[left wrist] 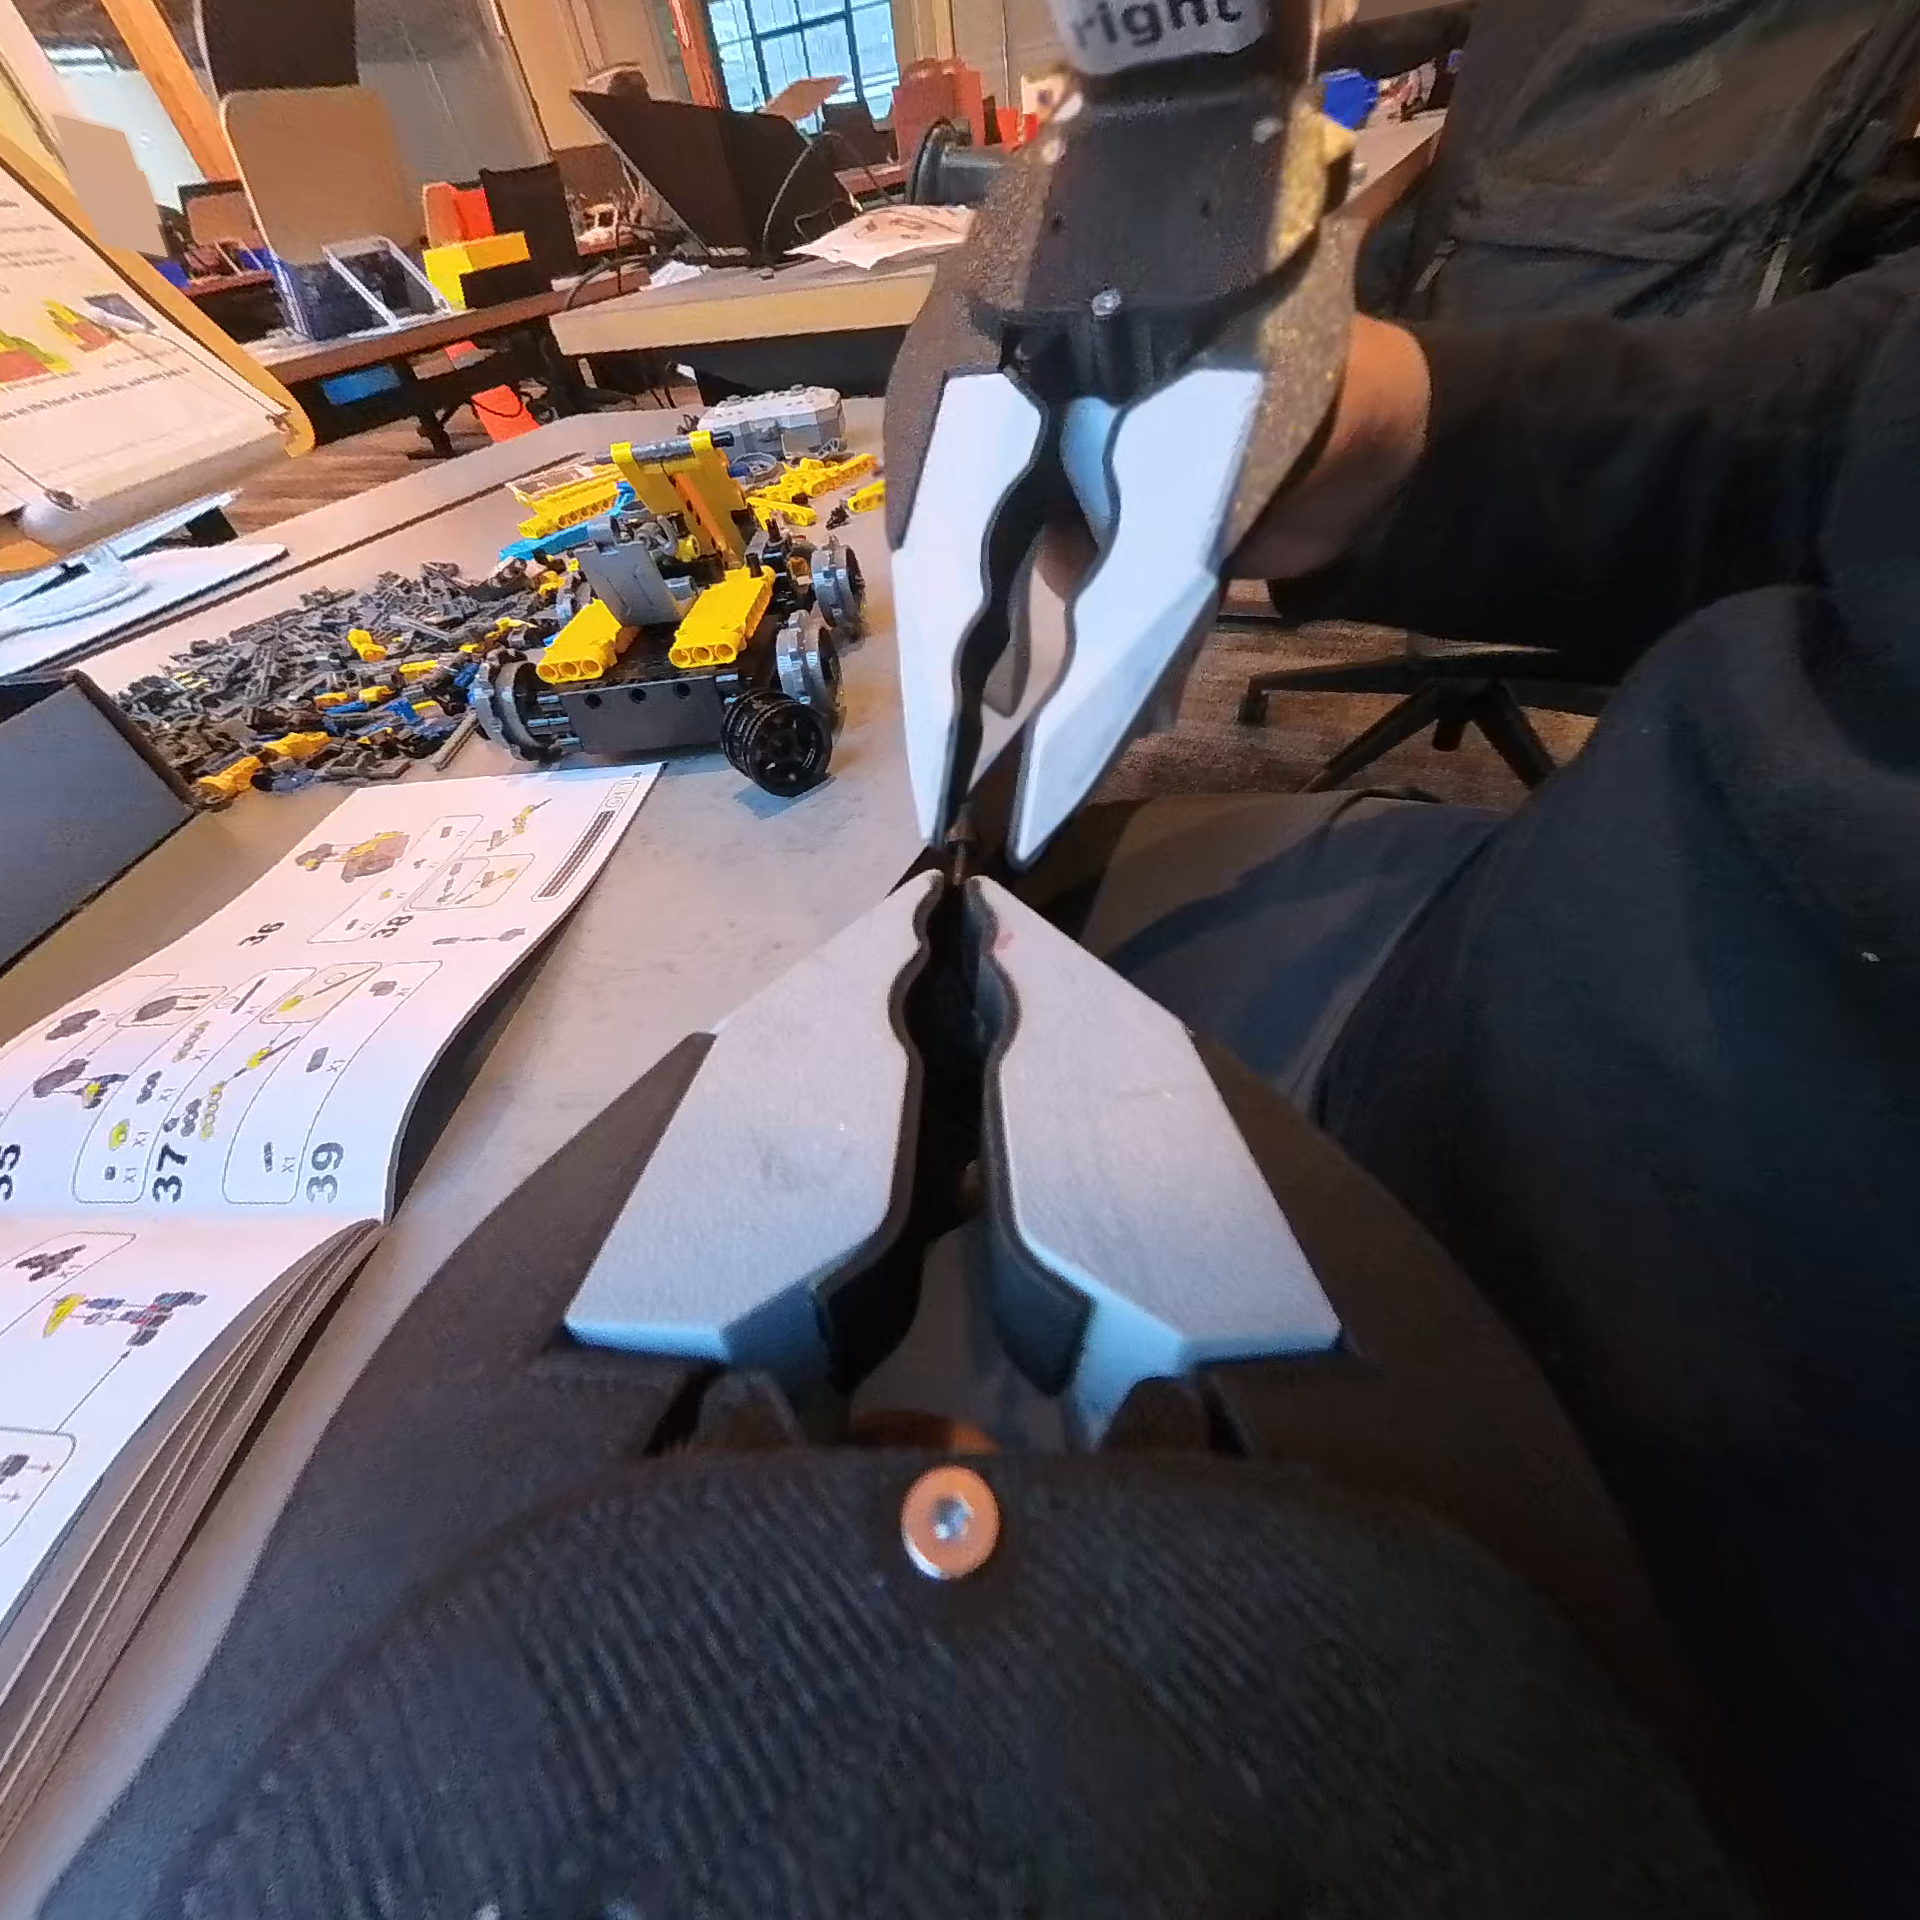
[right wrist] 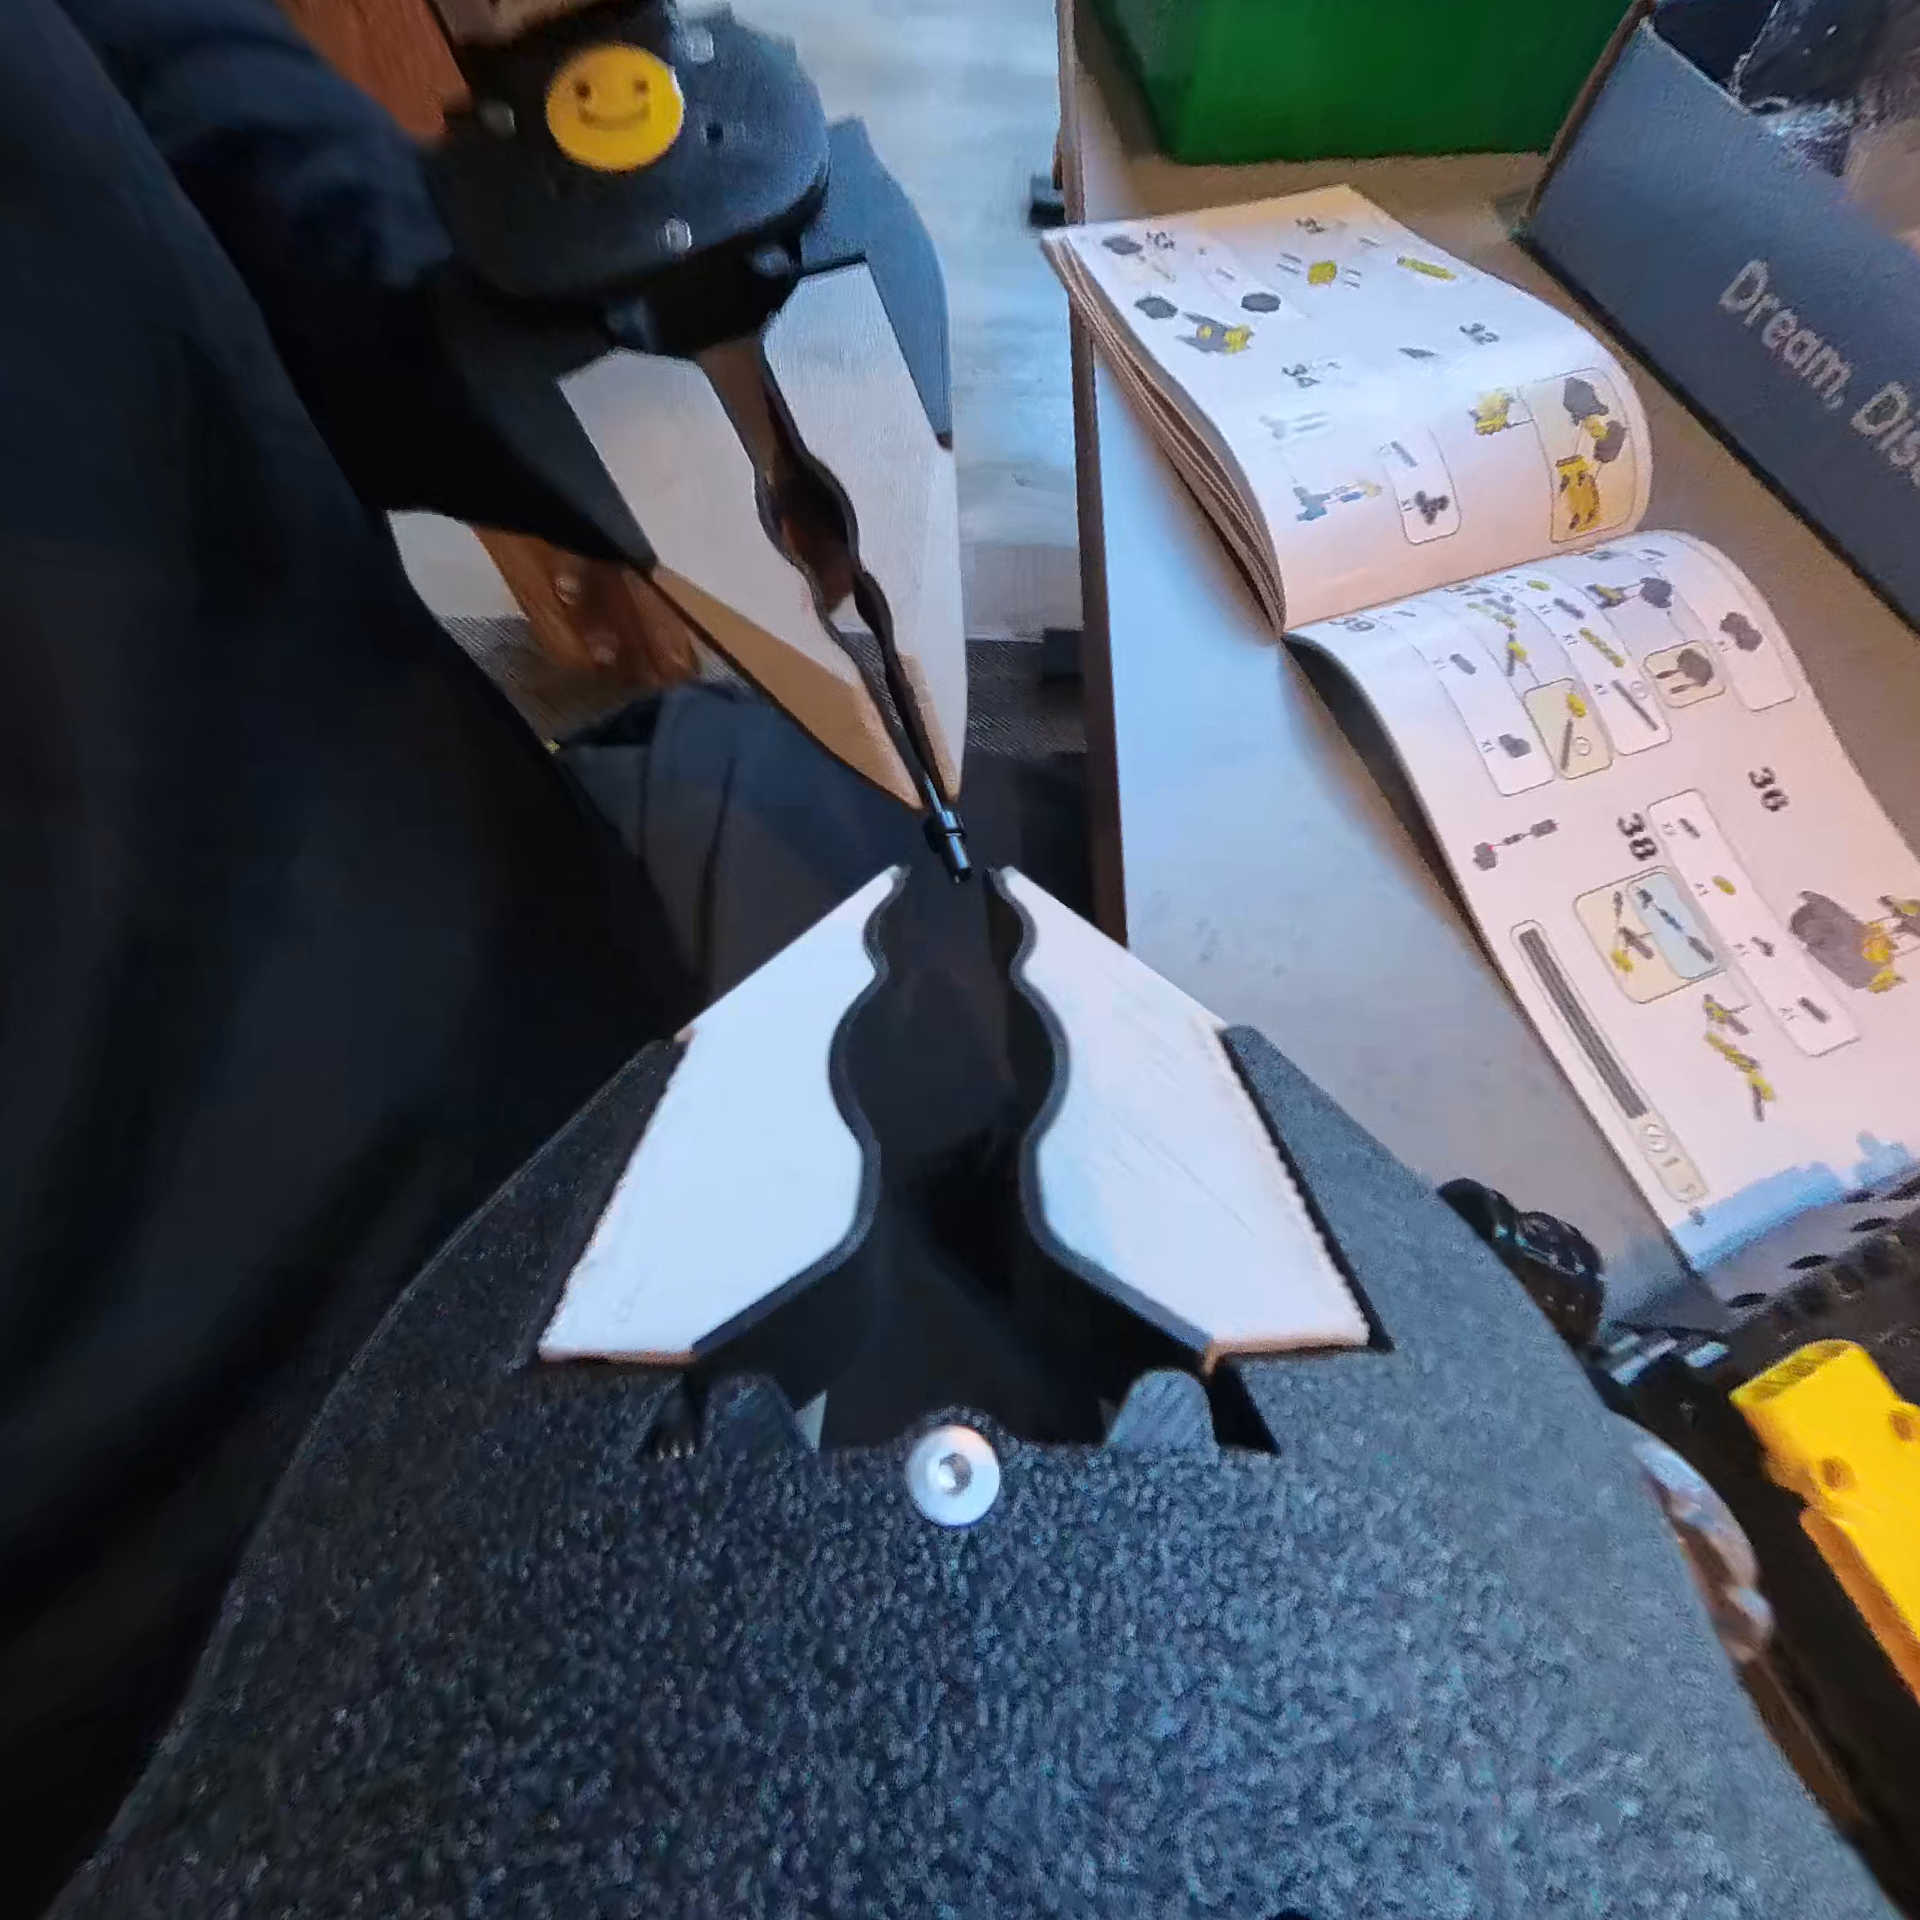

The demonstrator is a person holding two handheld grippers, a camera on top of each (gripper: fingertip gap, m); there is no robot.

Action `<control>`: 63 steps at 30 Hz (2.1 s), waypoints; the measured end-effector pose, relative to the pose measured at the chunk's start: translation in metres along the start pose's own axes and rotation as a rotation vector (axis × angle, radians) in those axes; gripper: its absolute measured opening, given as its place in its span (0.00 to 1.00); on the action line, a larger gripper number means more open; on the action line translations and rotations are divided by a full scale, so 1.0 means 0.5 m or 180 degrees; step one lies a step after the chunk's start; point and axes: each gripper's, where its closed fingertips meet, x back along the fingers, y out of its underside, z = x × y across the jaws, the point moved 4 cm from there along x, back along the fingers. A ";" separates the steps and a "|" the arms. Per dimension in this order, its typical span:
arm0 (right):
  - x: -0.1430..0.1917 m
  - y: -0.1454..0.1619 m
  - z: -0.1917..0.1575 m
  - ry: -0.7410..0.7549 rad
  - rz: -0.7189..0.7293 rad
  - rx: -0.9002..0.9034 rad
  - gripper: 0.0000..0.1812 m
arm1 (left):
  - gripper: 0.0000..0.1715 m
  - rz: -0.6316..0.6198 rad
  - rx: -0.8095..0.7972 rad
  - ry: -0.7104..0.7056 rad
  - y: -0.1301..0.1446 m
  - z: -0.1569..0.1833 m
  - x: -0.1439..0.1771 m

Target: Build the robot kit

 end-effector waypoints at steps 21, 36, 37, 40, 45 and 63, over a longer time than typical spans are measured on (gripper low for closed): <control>-0.007 0.014 -0.008 0.0401 -0.0311 0.0519 0.03 | 0.00 -0.0079 0.0173 0.0115 0.010 0.004 -0.005; 0.011 0.011 -0.027 0.0159 -0.0101 0.0379 0.03 | 0.00 -0.0025 0.0126 0.0302 0.007 0.022 -0.008; 0.013 0.010 -0.030 0.0129 -0.0072 0.0353 0.02 | 0.00 0.0009 0.0146 0.0338 0.004 0.024 -0.008; 0.026 0.010 -0.038 0.0042 0.0093 0.0209 0.02 | 0.00 0.0109 0.0221 0.0466 -0.003 0.033 -0.010; 0.051 0.027 -0.044 0.0022 0.0271 0.0003 0.02 | 0.00 0.0055 0.0290 0.0533 -0.001 0.047 -0.027; 0.297 0.228 0.069 0.1054 0.0011 -0.0789 0.02 | 0.20 -0.1219 -0.0186 0.0575 -0.069 -0.005 -0.333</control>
